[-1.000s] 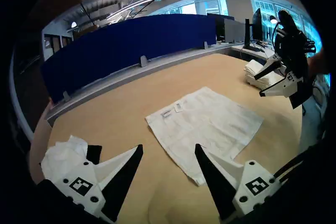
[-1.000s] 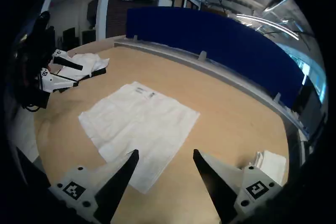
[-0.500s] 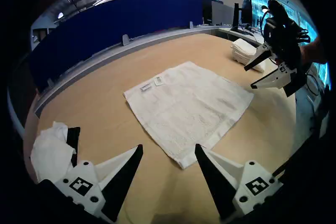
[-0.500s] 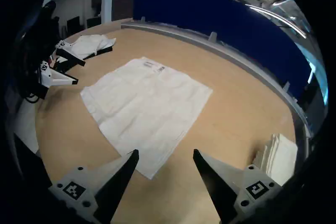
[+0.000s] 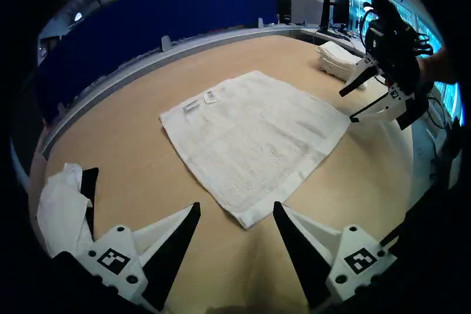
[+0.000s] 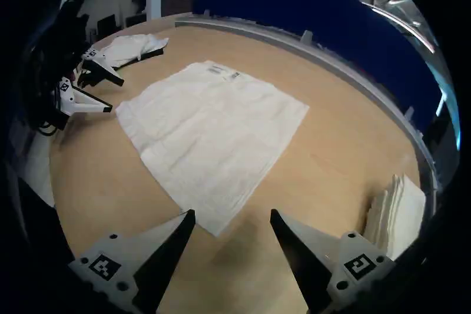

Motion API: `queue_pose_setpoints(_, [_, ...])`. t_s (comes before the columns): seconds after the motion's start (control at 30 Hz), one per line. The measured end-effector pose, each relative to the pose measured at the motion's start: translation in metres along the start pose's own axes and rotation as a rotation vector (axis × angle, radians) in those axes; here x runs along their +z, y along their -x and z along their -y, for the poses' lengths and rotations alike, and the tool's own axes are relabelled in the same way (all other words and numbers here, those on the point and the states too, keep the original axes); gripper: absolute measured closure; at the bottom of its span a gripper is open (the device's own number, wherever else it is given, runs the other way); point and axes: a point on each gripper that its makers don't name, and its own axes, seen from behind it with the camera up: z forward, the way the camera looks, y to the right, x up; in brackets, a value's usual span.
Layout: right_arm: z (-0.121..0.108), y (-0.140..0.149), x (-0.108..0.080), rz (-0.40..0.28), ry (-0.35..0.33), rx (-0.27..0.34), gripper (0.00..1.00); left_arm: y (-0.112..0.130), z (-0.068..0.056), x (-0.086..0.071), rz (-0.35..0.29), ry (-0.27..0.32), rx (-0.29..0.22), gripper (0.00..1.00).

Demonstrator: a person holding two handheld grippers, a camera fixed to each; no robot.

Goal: Fold towel

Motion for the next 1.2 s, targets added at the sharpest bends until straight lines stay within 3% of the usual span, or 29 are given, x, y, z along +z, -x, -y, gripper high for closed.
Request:
queue_pose_setpoints(0.17, [0.006,0.007,0.003,0.015,-0.017,0.004,0.05,0.008,-0.007,0.004,0.024,0.02,-0.013,0.09])
queue_pose_setpoints(0.33, [0.007,0.012,0.005,0.023,-0.023,0.02,0.15,0.012,-0.009,0.007,0.037,0.029,-0.037,0.12])
queue_pose_setpoints(0.67, [0.013,0.019,0.007,0.025,-0.042,0.048,0.36,0.025,-0.012,0.013,0.08,0.029,-0.028,0.42])
queue_pose_setpoints(0.87, [0.015,0.019,0.007,0.02,-0.049,0.043,0.42,0.026,-0.014,0.015,0.082,0.024,-0.066,0.46])
queue_pose_setpoints(1.13, [0.019,0.018,0.006,0.02,-0.07,0.038,0.53,0.026,-0.013,0.014,0.093,0.012,-0.076,0.49])
queue_pose_setpoints(1.2, [0.02,0.019,0.005,0.019,-0.072,0.038,0.57,0.026,-0.011,0.014,0.095,0.004,-0.085,0.54])
